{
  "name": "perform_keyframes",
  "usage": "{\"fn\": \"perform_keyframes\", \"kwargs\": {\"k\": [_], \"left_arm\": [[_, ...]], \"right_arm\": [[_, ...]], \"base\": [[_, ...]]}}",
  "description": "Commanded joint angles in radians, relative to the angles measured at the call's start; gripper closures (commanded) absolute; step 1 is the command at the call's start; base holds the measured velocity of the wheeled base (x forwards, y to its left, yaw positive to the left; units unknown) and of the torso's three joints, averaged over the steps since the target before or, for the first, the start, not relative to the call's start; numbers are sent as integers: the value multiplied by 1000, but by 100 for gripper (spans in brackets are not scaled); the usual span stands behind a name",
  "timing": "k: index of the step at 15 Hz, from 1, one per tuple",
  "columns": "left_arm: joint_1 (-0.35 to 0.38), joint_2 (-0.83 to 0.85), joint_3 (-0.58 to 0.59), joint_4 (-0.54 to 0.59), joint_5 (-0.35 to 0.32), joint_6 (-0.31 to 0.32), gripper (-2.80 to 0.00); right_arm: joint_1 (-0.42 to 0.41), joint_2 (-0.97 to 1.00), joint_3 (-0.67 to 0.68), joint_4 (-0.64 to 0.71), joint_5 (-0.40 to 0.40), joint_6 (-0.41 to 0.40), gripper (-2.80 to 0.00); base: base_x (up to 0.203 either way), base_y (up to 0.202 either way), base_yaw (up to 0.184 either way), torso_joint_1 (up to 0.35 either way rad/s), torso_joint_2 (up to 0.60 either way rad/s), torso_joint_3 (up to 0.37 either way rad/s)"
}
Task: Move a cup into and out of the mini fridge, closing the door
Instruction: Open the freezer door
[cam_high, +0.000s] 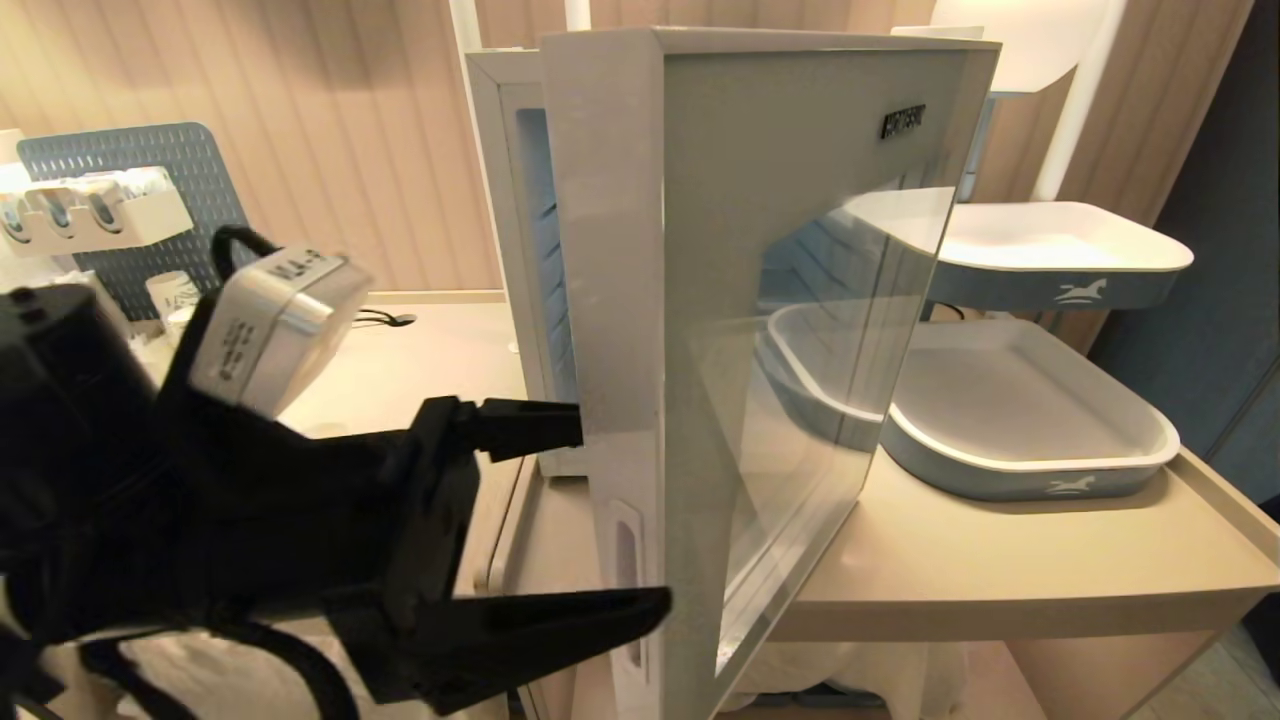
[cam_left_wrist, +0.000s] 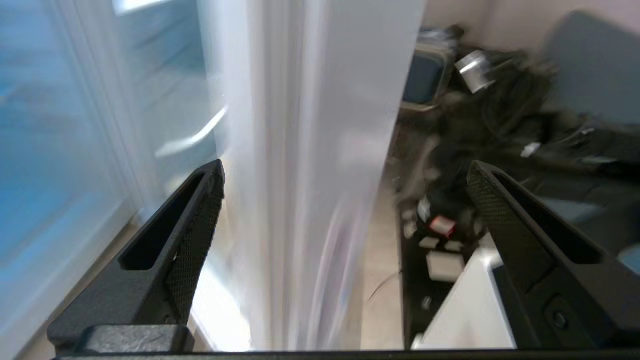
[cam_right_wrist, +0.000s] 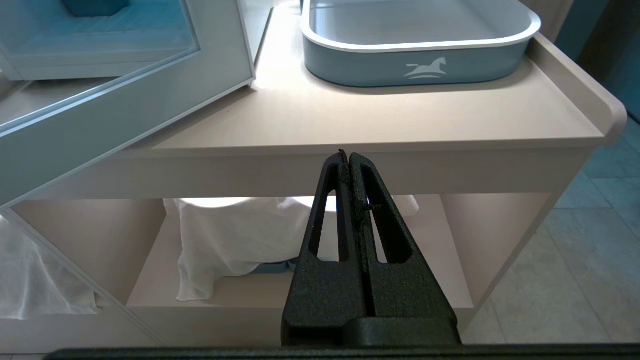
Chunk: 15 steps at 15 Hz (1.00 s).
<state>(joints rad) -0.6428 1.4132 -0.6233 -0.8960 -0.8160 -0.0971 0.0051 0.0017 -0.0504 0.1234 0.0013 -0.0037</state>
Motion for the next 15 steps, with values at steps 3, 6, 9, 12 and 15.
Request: {"fn": "perform_keyframes", "kwargs": {"k": [3,6,9,12,15], "left_arm": [[-160,139,-79,-23,-2,-15,-280],[-345,65,-63,-9,0,-25,-280],[-417,-53,-69,121,7,-19,-280],[-257,-87,-118,290,215,-20,-280],[24,-97,-176,462,550,-19,-280]], "right_arm": [[1,1,0,1,0,-1,0],[1,1,0,1,0,-1,0],[1,1,0,2,0,-1,0],[1,1,0,4,0,-1,0],[1,1,0,4,0,-1,0]], "base": [[0,0,0,0,0,0],[0,0,0,0,0,0],[0,0,0,0,0,0],[0,0,0,0,0,0],[0,0,0,0,0,0]]}}
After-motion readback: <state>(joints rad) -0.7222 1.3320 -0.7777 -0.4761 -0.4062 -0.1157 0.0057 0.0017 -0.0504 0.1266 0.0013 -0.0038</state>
